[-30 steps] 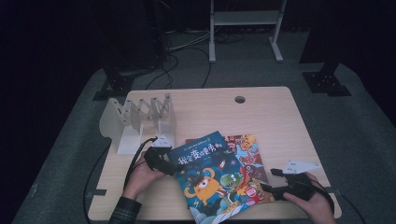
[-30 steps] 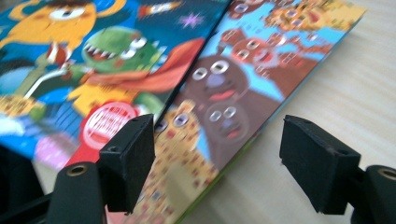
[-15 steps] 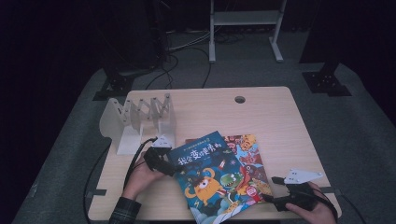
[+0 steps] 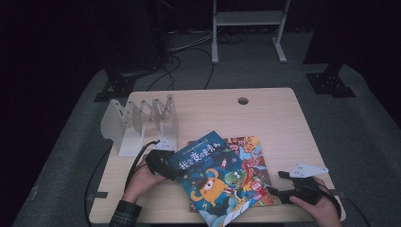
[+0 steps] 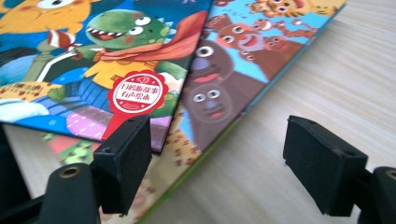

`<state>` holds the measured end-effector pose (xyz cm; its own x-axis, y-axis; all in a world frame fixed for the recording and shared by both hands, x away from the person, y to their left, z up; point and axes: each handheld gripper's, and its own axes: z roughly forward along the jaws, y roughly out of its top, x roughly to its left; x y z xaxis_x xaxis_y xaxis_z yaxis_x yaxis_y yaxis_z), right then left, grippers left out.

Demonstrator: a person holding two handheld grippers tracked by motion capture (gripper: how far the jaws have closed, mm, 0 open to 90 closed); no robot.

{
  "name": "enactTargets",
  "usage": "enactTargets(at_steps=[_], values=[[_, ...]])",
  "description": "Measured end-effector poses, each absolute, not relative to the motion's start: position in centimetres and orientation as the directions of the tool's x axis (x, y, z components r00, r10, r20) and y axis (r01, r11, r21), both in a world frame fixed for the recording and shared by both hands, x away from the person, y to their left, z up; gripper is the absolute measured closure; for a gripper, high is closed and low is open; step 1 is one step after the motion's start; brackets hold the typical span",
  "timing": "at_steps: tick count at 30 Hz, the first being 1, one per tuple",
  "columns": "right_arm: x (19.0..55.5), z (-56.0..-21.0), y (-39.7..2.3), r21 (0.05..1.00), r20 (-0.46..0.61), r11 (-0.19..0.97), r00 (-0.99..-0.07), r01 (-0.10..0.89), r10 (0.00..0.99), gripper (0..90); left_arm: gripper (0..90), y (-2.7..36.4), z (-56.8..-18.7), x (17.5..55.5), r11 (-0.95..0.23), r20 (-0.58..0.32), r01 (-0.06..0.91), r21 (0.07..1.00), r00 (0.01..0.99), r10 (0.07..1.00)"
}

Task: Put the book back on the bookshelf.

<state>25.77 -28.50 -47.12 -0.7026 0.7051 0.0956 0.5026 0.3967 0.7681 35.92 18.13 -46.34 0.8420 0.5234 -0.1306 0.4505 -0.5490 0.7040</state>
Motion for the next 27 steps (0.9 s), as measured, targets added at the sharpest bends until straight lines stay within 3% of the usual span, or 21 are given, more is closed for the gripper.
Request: enactTargets(at_steps=[27], values=[[31.8, -46.6, -28.9, 0.746, 0.047, 0.389, -0.626, 0.540, 0.779, 26.4, 0.0, 18.3, -46.1, 33.6, -0.591, -0.148, 0.445, 0.672, 0.864, 0.482]])
